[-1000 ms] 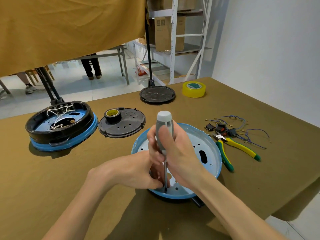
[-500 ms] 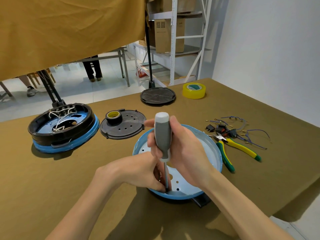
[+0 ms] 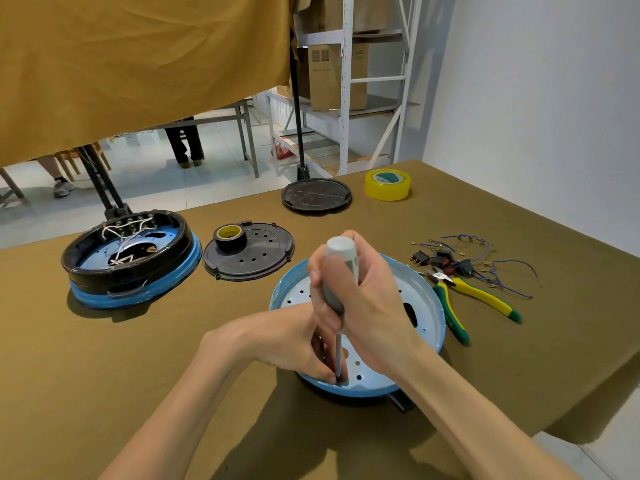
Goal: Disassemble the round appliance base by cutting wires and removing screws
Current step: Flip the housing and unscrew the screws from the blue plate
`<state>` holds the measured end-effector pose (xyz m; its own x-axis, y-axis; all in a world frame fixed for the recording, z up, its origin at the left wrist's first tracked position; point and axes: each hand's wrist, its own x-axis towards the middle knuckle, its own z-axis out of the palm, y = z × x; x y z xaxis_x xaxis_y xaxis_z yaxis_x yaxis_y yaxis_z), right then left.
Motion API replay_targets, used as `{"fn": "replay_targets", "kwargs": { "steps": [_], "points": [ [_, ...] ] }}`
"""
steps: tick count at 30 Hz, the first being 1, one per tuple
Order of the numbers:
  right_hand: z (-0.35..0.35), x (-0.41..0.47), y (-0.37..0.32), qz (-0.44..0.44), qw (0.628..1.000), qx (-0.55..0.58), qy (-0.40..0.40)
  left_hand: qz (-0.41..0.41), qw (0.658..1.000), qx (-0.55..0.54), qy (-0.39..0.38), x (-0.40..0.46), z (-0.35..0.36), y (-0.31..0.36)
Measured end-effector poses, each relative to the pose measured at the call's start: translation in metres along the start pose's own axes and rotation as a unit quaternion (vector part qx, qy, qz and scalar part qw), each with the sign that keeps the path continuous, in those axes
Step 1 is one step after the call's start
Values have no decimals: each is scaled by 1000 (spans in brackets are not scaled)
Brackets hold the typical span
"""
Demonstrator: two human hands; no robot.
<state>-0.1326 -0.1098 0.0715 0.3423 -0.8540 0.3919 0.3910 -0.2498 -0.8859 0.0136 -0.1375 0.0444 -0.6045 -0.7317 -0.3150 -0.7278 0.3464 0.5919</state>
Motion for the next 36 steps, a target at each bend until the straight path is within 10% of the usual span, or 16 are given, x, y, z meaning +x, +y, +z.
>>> {"fn": "replay_targets", "kwargs": {
  "steps": [26, 36],
  "points": [
    [-6, 2, 2, 117, 985, 92, -88, -13, 999, 22, -21, 2, -2, -4],
    [-42, 24, -28, 51, 991, 84, 89, 43, 997, -39, -45, 4, -4, 1]
  ]
}}
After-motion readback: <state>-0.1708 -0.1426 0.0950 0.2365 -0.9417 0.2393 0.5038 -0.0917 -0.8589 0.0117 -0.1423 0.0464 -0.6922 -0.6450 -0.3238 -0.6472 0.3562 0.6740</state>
